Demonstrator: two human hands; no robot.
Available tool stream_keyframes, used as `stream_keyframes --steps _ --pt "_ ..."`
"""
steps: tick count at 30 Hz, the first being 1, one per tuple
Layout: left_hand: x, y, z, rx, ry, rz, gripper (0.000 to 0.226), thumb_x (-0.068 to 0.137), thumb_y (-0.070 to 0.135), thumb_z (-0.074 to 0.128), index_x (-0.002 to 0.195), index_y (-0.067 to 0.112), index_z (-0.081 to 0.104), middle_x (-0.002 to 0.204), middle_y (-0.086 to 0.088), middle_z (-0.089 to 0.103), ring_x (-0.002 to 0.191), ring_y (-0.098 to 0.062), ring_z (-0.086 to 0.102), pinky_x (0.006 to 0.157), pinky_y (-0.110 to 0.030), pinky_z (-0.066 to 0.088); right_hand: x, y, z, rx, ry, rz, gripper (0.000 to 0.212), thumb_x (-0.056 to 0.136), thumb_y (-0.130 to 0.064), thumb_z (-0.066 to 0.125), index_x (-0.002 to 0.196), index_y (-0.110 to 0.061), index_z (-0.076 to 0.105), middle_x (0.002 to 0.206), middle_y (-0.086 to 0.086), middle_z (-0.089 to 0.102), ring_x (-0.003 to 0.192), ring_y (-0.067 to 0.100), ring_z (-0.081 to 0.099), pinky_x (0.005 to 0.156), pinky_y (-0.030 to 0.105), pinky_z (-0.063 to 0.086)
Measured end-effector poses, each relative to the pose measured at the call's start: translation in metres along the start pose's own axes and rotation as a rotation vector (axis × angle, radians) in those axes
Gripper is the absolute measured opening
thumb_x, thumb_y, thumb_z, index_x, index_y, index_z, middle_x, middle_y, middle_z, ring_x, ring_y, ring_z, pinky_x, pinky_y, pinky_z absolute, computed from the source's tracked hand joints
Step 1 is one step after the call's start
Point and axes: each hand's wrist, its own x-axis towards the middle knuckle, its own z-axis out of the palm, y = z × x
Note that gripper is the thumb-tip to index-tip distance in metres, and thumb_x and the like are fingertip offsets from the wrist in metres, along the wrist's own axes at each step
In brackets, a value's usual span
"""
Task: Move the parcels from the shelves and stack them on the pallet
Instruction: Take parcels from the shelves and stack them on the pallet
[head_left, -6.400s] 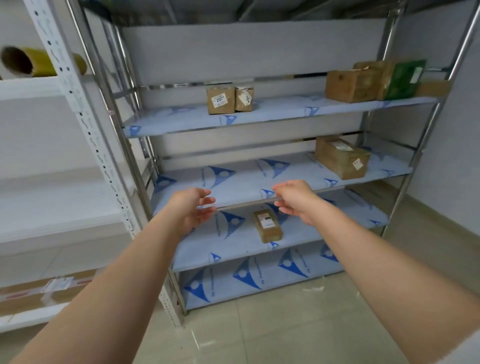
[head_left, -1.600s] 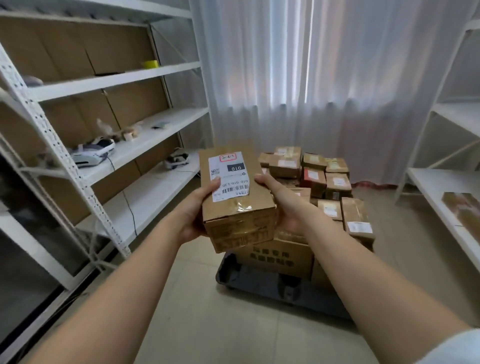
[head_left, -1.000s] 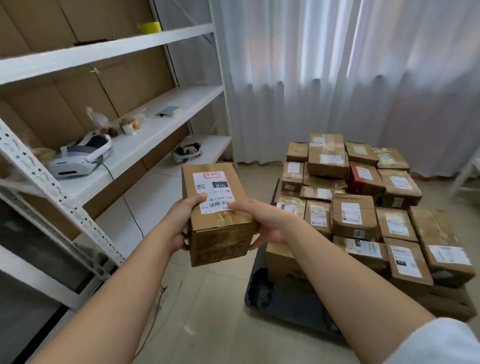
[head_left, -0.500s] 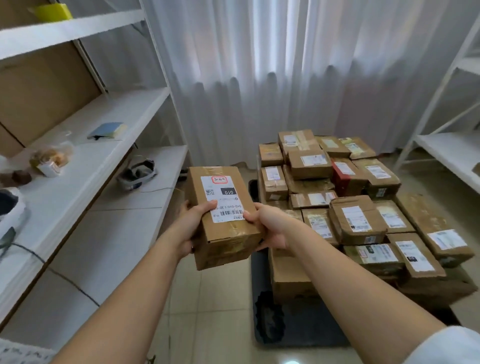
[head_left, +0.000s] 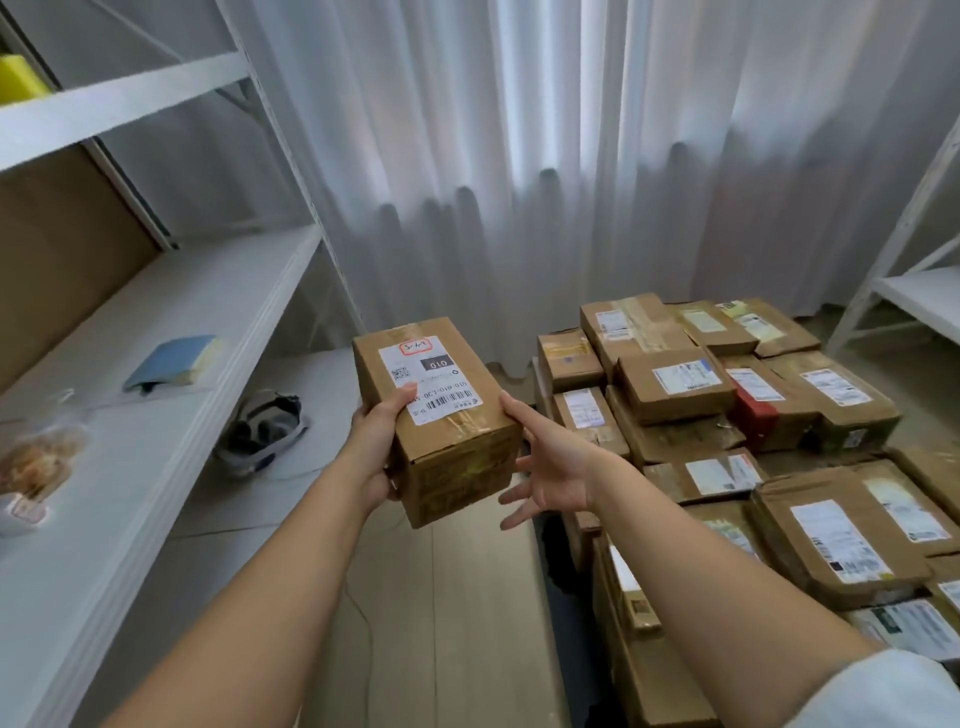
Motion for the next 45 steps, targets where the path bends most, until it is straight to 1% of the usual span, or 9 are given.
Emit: stream_keyframes --steps 6,12,17,23,26,29,34,37,45 --pt "0.117 0.042 0.006 0.037 -0.117 -0.024 0.055 0.082 0.054 0.068 0.130 0.029 0.056 0.112 -0.005 0.071 0.104 -0.033 0.063 0.098 -0.061 0.042 0.082 -0.054 -0.003 0.023 0.181 -0.092 0.090 0.066 -0.067 0.076 0.138 -0.025 0.043 0.133 0.016 0.051 0.119 0.043 0.054 0.103 0.057 0.043" --pt "0.230 0.084 0.023 0.158 -0.273 -0.074 0.083 0.078 0.057 0.070 0.147 0.020 0.041 0.150 -0.016 0.043 0.139 -0.049 0.031 0.110 -0.066 0.026 0.138 -0.091 -0.024 0.190 0.400 -0.144 0.068 0.072 -0.057 0.076 0.125 -0.020 0.055 0.118 0.012 0.063 0.108 0.028 0.062 0.078 0.036 0.055" --pt "0.304 0.135 0.042 0.186 -0.161 -0.007 0.084 0.087 0.050 0.066 0.154 0.036 0.018 0.157 -0.008 0.024 0.131 -0.046 0.035 0.095 -0.064 0.042 0.164 -0.115 -0.037 0.241 0.484 -0.129 0.062 0.072 -0.056 0.076 0.123 -0.025 0.056 0.117 0.010 0.065 0.109 0.027 0.062 0.085 0.037 0.051" --pt "0.362 0.136 0.113 0.358 -0.384 -0.116 0.055 0.084 0.052 0.069 0.129 0.022 0.059 0.135 -0.008 0.056 0.124 -0.040 0.050 0.068 -0.049 0.056 0.159 -0.132 -0.097 0.242 0.581 -0.104 0.061 0.075 -0.057 0.072 0.126 -0.027 0.056 0.113 0.005 0.062 0.102 0.026 0.061 0.078 0.033 0.051" --pt "0.379 0.127 0.158 0.428 -0.429 -0.124 0.049 0.090 0.046 0.066 0.127 0.016 0.057 0.123 -0.010 0.060 0.111 -0.038 0.057 0.065 -0.044 0.056 0.164 -0.138 -0.133 0.365 0.652 -0.112 0.062 0.073 -0.056 0.074 0.121 -0.021 0.058 0.109 0.004 0.061 0.099 0.026 0.059 0.081 0.036 0.049" --pt "0.403 0.125 0.199 0.451 -0.451 -0.114 0.039 0.097 0.036 0.060 0.126 0.009 0.058 0.105 -0.008 0.061 0.097 -0.029 0.060 0.072 -0.045 0.055 0.175 -0.149 -0.167 0.445 0.725 -0.150 0.051 0.077 -0.054 0.072 0.114 -0.023 0.057 0.115 0.004 0.060 0.107 0.027 0.057 0.098 0.042 0.045" --pt "0.433 0.138 0.267 0.511 -0.441 -0.113 0.043 0.096 0.030 0.063 0.129 0.003 0.054 0.117 -0.011 0.058 0.105 -0.034 0.060 0.066 -0.047 0.056 0.179 -0.172 -0.214 0.504 0.739 -0.165 0.046 0.078 -0.056 0.070 0.104 -0.021 0.055 0.114 0.008 0.060 0.108 0.028 0.055 0.108 0.052 0.035" --pt "0.450 0.145 0.301 0.539 -0.465 -0.085 0.041 0.098 0.028 0.061 0.129 0.003 0.054 0.125 -0.015 0.061 0.108 -0.034 0.061 0.075 -0.048 0.055 0.185 -0.187 -0.244 0.498 0.700 -0.129 0.072 0.065 -0.061 0.076 0.119 -0.020 0.052 0.128 0.012 0.057 0.122 0.034 0.050 0.111 0.063 0.027" --pt "0.496 0.149 0.326 0.608 -0.384 -0.109 0.028 0.099 0.024 0.058 0.116 0.002 0.054 0.121 -0.018 0.060 0.113 -0.037 0.060 0.086 -0.050 0.054 0.229 -0.206 -0.267 0.553 0.644 -0.068 0.073 0.075 -0.056 0.073 0.132 -0.016 0.049 0.132 0.014 0.053 0.121 0.045 0.050 0.105 0.066 0.035"
